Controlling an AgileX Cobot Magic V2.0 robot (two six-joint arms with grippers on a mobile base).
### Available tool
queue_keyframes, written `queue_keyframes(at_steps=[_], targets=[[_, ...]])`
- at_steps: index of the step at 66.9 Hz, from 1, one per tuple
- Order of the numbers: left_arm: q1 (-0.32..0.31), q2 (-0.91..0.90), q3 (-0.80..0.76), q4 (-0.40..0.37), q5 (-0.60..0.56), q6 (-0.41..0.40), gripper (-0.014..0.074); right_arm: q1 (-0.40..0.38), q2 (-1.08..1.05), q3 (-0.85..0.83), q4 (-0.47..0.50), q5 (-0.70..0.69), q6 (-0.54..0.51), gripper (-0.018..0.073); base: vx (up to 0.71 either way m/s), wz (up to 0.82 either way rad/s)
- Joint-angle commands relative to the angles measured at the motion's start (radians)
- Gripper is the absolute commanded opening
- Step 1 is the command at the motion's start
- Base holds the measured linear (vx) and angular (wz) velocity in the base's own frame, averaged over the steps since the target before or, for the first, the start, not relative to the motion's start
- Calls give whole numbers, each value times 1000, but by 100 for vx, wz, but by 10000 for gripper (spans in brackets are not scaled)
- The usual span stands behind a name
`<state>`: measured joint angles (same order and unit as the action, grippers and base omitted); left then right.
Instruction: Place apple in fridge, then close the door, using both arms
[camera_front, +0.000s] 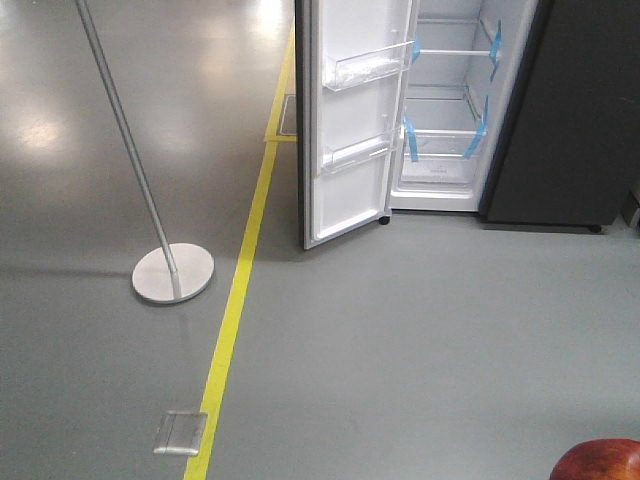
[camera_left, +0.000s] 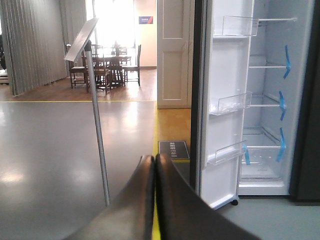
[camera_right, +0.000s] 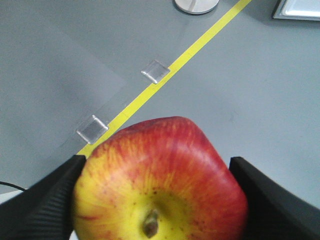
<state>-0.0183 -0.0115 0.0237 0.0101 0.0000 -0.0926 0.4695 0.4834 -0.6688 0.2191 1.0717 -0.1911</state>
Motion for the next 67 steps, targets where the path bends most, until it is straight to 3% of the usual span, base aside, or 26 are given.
queue_keyframes(at_steps=[1, 67], targets=[[0, -15, -17, -10, -64, -2, -6, -2, 6, -28, 12, -62, -6, 211, 32, -6], [0, -15, -17, -10, -64, -2, -6, -2, 6, -28, 12, -62, -6, 211, 30, -5]])
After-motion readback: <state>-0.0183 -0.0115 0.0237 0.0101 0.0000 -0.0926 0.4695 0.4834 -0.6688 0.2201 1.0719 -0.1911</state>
